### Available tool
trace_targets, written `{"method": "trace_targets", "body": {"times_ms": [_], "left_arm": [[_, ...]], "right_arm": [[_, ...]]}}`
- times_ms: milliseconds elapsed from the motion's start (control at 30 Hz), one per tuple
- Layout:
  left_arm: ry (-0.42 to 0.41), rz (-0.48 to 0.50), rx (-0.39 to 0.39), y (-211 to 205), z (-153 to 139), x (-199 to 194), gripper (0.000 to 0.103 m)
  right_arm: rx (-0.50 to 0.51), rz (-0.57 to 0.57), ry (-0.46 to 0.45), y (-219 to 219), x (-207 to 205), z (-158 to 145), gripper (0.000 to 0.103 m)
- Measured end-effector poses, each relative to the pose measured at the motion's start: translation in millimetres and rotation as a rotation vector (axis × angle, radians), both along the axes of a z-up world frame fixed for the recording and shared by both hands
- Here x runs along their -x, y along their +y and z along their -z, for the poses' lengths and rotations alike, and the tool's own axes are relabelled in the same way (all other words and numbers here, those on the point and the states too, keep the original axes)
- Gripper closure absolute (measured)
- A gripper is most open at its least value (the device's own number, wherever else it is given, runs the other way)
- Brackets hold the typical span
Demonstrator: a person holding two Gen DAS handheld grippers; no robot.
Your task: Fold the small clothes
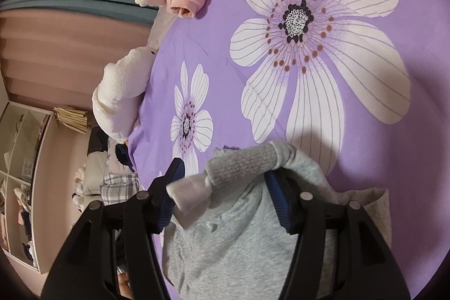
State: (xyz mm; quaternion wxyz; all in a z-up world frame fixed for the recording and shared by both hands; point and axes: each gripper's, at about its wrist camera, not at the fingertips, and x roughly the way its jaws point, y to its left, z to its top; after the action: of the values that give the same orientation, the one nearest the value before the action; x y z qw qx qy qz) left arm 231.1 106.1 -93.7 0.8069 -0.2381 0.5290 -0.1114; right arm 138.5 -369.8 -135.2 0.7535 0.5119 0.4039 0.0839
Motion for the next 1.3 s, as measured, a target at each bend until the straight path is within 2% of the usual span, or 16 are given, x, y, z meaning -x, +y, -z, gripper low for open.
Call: {"method": "trace_targets", "body": {"times_ms": [167, 333, 500, 600, 700, 767, 833, 967, 1033, 1100, 1300], "left_arm": [[-0.014, 0.007, -0.006, -3, -2, 2, 0.023], [-0.032, 0.006, -0.012, -4, -6, 4, 0.023], [-0.055, 0.008, -0.028, -2, -10, 10, 0.023], [-0.083, 0.028, -0.037, -5, -13, 18, 0.023], [-0.142, 0.064, -0.035, -10, -21, 32, 0.023], [-0.190, 0.108, -0.065, -17, -26, 46, 0.023], [-0.222, 0.145, -0.108, -22, -28, 59, 0.023], [-0.256, 0.208, -0.171, -29, -24, 84, 0.023], [-0.255, 0.225, -0.179, -31, -19, 93, 0.023], [-0.246, 0.237, -0.195, -33, -13, 101, 0.023], [-0.201, 0.272, -0.285, -38, 11, 122, 0.023]], "right_arm": [[0.001, 0.005, 0.002, 0, 0, -2, 0.038], [-0.018, 0.043, -0.011, -7, 3, -4, 0.027], [0.012, 0.085, -0.029, -17, 11, -12, 0.022], [0.061, 0.085, -0.046, -17, 19, -21, 0.022], [0.168, 0.037, -0.093, -6, 29, -38, 0.023], [0.276, -0.010, -0.133, 7, 38, -50, 0.027], [0.380, -0.054, -0.162, 20, 48, -60, 0.037], [0.493, -0.132, -0.185, 36, 66, -62, 0.056], [0.539, -0.182, -0.180, 47, 72, -58, 0.069], [0.611, -0.236, -0.170, 61, 76, -52, 0.076], [0.887, -0.366, -0.092, 96, 101, -23, 0.082]]}}
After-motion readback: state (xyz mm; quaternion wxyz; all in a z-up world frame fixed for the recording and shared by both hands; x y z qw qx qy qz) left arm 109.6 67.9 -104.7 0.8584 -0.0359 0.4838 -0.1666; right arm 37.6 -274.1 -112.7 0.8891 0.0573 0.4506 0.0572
